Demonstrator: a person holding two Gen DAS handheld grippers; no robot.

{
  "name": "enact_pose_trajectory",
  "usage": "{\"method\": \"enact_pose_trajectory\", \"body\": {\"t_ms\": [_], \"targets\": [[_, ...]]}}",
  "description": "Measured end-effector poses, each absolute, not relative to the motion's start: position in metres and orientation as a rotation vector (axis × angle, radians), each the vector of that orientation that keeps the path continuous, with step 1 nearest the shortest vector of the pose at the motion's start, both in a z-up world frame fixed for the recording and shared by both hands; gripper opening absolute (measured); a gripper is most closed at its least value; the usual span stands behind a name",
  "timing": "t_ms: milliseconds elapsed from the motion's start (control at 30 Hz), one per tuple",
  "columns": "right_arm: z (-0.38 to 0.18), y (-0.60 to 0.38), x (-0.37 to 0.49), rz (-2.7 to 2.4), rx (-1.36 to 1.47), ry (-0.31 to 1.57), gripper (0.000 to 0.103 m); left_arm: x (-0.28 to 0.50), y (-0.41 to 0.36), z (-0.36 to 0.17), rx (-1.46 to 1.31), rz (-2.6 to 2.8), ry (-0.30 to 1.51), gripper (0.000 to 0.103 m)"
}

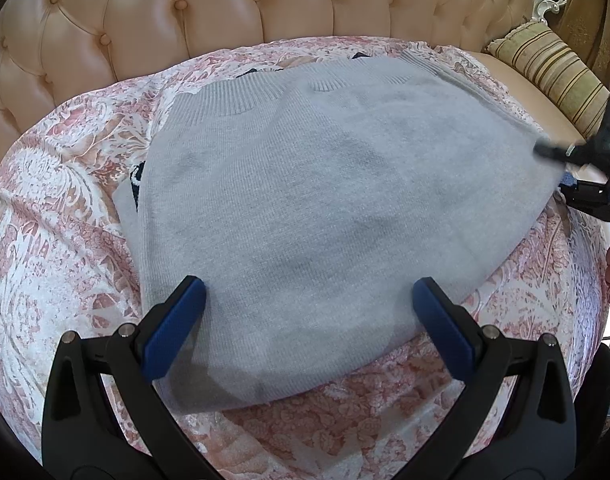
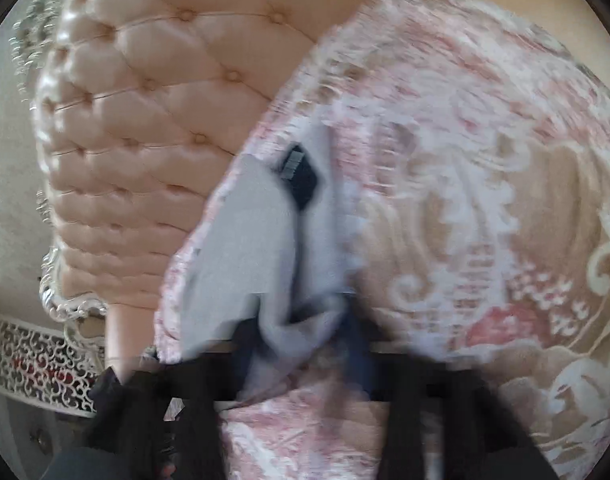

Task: Fold clothes
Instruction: 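Close the right gripper on the sweatshirt side edge near the black patch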

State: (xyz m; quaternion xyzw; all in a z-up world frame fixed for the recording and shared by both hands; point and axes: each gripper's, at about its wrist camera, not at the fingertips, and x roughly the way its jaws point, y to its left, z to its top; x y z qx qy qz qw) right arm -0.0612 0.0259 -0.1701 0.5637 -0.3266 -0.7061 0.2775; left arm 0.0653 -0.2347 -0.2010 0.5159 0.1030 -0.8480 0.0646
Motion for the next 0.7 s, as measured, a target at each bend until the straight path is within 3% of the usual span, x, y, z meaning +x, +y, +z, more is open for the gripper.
{"method": "enact_pose_trajectory", "body": {"t_ms": [167,267,433,567,700], "targets": [[-0.172,0.029,-0.056,-1.924,1.486,-0.846,0.016,0.065,-0.236,-0.201,1.565,-2.56,0.317,0.103],[-0.153,0.018,-0.049,-2.017,1.428,-0.706,0.012,0.065,-0.238,-0.2,1.579,-2.56,0.33,0.103],[-0.116,0.0,-0.044,-2.097,1.337,-0.546,0.011,0.083,-0.272,-0.162,1.461,-2.62,0.568,0.103],[-0.1,-0.001,-0.046,-2.079,1.277,-0.573,0.011,0.114,-0.311,-0.131,1.376,-2.601,0.667,0.103],[-0.101,-0.002,-0.049,-2.04,1.259,-0.674,0.011,0.137,-0.313,-0.135,1.445,-2.603,0.831,0.103]]}}
